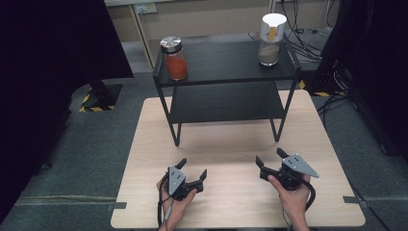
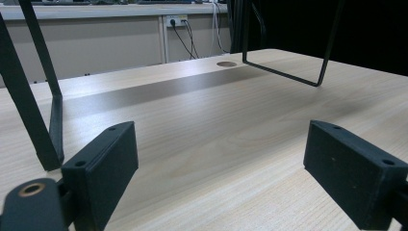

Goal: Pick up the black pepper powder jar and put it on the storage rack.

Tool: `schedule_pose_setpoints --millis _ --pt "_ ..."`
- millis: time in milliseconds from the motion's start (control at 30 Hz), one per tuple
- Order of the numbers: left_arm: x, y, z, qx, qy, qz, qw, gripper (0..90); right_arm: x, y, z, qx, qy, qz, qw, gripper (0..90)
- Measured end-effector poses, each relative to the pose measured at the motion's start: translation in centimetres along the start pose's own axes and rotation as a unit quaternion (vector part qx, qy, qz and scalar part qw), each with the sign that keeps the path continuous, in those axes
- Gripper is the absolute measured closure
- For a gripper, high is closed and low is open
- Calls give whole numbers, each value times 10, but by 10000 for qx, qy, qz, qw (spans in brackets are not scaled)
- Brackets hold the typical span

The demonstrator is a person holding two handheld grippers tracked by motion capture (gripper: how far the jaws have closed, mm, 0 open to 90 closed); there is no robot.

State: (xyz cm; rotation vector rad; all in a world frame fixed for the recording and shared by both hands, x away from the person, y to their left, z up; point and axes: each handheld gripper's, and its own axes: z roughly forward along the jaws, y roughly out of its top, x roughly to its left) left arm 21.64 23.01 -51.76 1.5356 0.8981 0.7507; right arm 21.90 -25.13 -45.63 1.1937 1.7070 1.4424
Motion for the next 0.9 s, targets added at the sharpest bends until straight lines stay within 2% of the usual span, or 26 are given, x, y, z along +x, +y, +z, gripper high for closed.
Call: schedule_pose_setpoints --millis 200,333,900 --pt "0 0 0 -3 -1 4 10000 113 2 -22 0 233 19 43 9997 132" --pt "0 0 0 -4 0 -4 10000 113 3 -32 0 289 31 86 9995 132" --pt "0 1 0 20 -3 -28 10000 112 4 -36 0 264 68 115 9996 120"
